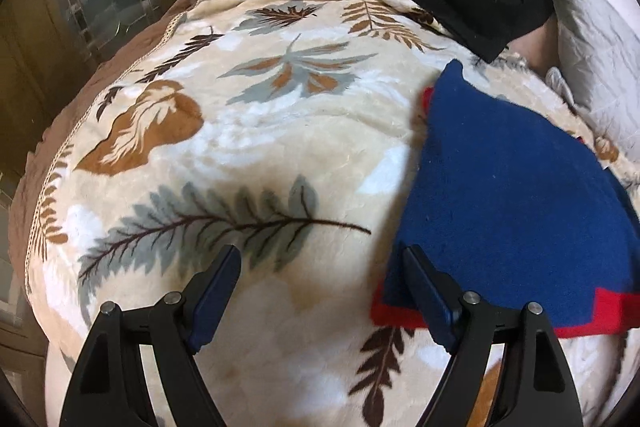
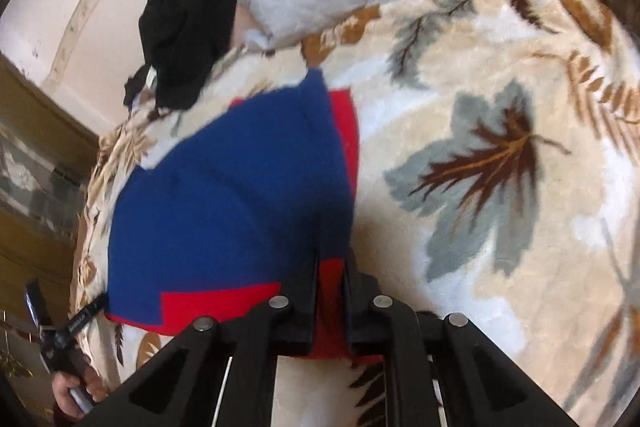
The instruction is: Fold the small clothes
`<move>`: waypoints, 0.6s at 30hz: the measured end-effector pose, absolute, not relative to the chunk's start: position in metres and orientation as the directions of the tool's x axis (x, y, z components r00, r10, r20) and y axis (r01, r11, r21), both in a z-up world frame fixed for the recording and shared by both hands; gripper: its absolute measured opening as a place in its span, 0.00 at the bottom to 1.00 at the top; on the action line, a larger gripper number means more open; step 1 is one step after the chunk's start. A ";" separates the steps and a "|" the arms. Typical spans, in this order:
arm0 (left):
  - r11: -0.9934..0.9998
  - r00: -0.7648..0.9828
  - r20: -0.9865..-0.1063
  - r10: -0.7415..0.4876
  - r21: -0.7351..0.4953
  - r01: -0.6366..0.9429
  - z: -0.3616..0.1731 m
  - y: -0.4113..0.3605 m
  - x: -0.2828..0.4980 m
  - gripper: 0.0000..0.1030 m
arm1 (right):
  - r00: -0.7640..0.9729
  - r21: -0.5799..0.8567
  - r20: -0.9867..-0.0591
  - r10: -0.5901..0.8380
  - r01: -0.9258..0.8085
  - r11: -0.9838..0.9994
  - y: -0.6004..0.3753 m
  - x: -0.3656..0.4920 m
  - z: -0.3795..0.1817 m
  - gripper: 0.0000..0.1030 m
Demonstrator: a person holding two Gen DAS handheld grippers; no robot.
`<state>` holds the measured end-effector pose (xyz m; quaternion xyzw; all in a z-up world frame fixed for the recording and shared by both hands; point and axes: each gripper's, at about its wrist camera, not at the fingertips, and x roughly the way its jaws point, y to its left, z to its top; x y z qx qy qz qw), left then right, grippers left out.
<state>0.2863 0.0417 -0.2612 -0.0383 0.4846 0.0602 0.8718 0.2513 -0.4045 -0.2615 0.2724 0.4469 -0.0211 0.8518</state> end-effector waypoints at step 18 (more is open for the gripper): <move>0.937 0.497 -0.838 -0.223 -0.325 -0.127 -0.276 0.036 0.272 0.68 | 0.632 0.485 -0.701 0.331 0.082 0.871 -0.316 0.266 -0.250 0.23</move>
